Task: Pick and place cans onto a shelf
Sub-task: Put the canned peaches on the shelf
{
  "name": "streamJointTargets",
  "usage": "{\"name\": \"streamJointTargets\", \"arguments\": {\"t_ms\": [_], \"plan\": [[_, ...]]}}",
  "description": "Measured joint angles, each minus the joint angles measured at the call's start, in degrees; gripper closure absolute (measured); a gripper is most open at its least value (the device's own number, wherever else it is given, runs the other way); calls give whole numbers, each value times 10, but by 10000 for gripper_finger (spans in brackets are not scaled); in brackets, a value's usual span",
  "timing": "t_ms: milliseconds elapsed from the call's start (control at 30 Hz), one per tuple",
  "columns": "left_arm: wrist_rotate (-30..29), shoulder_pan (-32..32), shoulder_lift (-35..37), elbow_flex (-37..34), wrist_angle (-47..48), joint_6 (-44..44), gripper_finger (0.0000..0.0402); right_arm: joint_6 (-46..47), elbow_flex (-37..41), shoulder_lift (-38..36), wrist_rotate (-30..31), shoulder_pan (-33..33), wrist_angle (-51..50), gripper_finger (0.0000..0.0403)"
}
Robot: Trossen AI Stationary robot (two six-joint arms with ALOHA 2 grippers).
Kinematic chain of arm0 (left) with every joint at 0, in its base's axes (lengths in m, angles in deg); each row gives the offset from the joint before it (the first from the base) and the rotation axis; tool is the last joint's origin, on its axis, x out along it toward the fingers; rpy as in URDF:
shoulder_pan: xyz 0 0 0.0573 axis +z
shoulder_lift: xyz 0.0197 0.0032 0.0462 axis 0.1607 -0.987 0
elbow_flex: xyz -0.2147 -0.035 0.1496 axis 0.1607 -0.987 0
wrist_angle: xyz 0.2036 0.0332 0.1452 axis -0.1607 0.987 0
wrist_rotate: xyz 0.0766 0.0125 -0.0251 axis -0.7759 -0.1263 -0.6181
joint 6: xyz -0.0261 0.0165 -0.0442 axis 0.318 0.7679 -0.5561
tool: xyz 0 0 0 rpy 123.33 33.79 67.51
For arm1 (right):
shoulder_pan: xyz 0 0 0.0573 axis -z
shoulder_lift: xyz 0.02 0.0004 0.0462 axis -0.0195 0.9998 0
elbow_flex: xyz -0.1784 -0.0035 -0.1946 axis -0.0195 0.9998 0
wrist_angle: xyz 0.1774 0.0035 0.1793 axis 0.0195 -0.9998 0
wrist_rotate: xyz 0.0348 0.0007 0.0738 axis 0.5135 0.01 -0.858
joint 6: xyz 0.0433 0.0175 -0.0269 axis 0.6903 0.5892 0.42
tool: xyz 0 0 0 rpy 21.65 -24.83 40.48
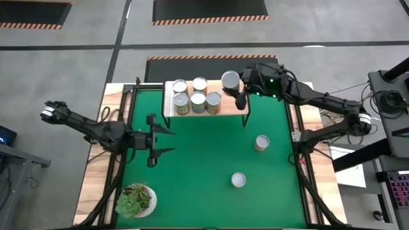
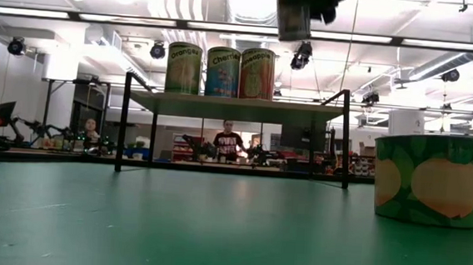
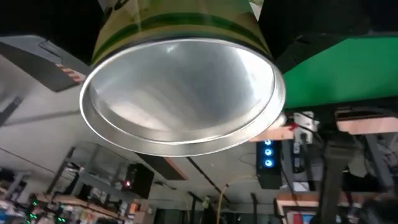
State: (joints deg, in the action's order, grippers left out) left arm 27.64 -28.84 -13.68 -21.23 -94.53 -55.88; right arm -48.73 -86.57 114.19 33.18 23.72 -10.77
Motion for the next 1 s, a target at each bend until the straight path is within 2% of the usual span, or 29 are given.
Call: {"name": "streamJointTargets", "arguments": {"t_ms": [133,467,700,1000], "plan": [[-50,2,33,-36,-46,18,198,0,31,-2,-10,30,21,101],[-129,4,84,-98,-100,39,214,25,144,-3,-111,107,184,101],[-132,4,88,-89,-104,61,214,56,218,10,-133,143,313,101],[-133,4,81,-81,-105,100,214,66,221,94,-135,146,348,101]]}}
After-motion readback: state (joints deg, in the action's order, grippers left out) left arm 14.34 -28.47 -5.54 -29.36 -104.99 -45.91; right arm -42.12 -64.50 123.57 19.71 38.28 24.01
